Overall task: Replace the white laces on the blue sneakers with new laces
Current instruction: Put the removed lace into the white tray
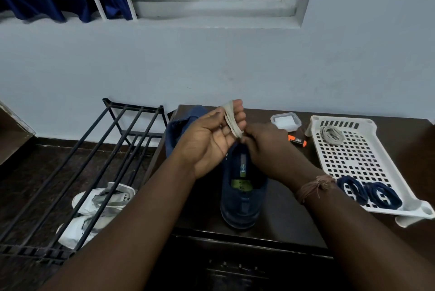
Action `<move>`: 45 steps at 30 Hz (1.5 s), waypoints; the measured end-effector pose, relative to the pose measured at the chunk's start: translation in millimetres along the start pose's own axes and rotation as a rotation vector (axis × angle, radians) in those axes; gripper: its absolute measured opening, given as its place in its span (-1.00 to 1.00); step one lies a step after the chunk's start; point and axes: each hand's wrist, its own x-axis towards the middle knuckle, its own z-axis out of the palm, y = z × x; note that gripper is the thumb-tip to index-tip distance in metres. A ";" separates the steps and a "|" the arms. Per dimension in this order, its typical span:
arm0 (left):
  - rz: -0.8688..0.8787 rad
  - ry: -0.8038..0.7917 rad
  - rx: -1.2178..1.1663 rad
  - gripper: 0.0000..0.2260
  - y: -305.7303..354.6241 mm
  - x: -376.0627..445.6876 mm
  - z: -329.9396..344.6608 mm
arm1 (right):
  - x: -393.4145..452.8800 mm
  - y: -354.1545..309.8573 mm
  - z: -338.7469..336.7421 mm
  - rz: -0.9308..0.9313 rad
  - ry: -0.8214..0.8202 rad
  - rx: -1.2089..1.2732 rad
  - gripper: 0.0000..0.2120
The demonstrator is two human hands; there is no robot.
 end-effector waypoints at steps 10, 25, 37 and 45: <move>-0.004 0.297 0.864 -0.70 -14.8 6.1 -2.8 | 0.9 -2.7 -14.5 -0.061 0.105 -0.146 -0.90; -0.049 -0.015 0.245 -0.70 -5.6 -2.4 0.1 | 4.5 1.6 -5.0 0.091 0.044 0.329 -0.82; 0.022 0.219 -0.152 -0.74 -6.2 2.0 -0.1 | -0.4 -17.8 14.5 0.211 0.162 0.494 -0.79; 0.041 0.263 -0.217 -0.79 -11.9 3.6 -0.9 | -4.4 -21.5 18.3 0.182 0.272 0.493 -0.77</move>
